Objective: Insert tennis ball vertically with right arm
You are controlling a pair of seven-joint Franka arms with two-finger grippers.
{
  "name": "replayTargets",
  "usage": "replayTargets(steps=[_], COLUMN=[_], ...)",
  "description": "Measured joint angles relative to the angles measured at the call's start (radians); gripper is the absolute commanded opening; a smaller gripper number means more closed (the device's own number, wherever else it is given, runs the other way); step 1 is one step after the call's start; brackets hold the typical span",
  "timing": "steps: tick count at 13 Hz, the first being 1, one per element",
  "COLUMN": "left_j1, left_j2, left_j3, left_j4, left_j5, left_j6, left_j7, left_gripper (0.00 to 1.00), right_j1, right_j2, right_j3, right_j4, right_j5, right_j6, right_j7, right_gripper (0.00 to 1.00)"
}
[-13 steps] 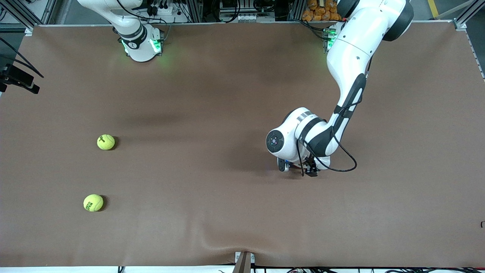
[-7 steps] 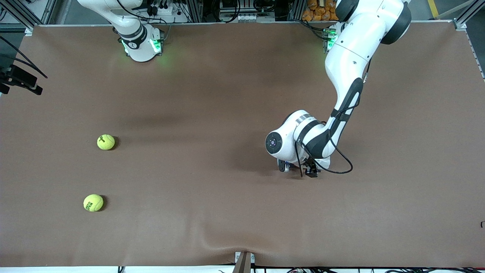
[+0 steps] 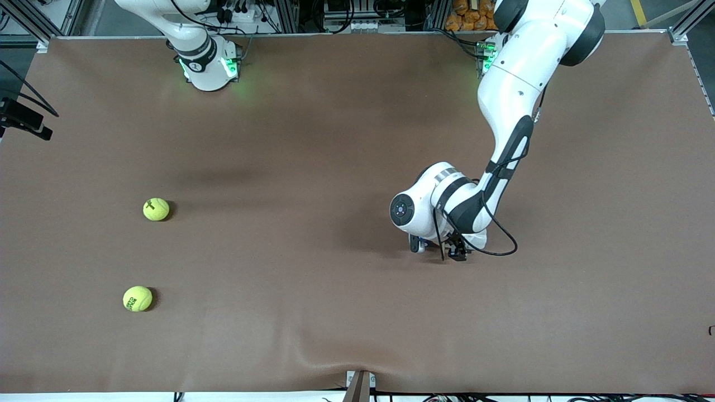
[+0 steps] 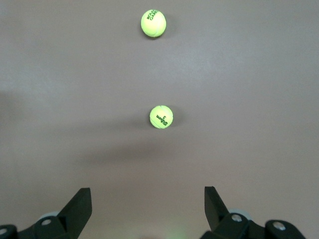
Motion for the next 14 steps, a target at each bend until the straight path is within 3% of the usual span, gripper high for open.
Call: replayTargets(steps=[7,14], left_j1=[0.000,0.000], left_j2=[0.006,0.006], left_j3=[0.001,0.002], left_j4=[0.000,0.000], left_j5=[0.023,0.035], left_j6=[0.000,0.000], left_j7=[0.000,-0.001], left_gripper=[1.00,0.94], right_j1=[-0.002,-0.001], right_j2=[0.004,0.006], right_j3=[0.003,0.005], right_j4=[-0.016,-0.050], right_j5=[0.000,0.000], right_j6=[0.001,0.020], right_j7=[-0.005,-0.005], right_gripper=[1.00,1.00])
